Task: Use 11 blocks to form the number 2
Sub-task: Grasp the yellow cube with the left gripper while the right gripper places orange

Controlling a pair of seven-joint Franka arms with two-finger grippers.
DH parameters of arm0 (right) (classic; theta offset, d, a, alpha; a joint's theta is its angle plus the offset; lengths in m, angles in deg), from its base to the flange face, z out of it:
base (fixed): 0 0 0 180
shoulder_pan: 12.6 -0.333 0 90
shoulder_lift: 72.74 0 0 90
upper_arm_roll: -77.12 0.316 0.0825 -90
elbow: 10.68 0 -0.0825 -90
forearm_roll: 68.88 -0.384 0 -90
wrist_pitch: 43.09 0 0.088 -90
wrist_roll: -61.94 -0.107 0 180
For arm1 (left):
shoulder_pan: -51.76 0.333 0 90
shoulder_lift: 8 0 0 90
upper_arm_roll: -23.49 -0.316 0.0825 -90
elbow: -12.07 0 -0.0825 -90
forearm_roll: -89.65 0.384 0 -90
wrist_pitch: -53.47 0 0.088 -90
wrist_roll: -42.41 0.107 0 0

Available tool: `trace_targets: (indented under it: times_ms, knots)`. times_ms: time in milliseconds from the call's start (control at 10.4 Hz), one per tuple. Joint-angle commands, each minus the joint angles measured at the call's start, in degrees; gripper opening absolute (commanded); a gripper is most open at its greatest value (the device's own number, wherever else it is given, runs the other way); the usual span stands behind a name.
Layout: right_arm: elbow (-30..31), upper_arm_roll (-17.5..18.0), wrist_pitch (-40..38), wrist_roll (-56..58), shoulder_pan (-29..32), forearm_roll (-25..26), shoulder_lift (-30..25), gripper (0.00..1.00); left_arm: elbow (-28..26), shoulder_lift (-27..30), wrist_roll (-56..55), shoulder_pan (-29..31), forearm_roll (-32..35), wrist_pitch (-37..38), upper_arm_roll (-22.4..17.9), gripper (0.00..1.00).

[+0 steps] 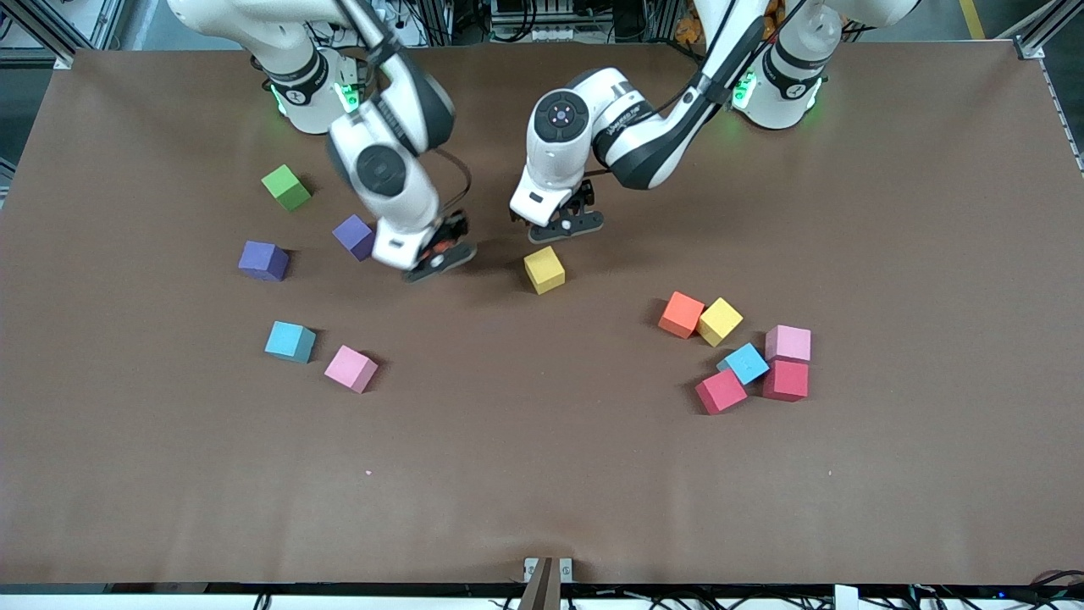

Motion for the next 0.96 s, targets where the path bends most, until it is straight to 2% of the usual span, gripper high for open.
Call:
trace_targets:
  times_ms: [0,96,287,862]
  knots:
    - [4.13,-0.46,0.36,7.36,-4.87,0.25,-2.53,0.26,5.09,-4.72,-3.87,-0.21,-0.25,-0.72,-2.13,1.00]
    - [6.32,-0.46,0.36,10.87,-5.49,0.25,-4.28,0.26,6.95,-6.05,-5.19,-0.30,-0.16,-0.72,-3.70,1.00]
    - [10.19,-0.46,0.53,16.42,-6.37,0.25,-7.54,0.26,7.05,-6.23,-5.20,-0.30,-0.16,-0.72,-4.25,1.00]
    - [11.96,-0.55,8.86,36.28,-13.93,1.65,-7.20,0.26,8.81,-10.80,-10.12,-0.91,-0.33,-3.44,-4.25,1.00]
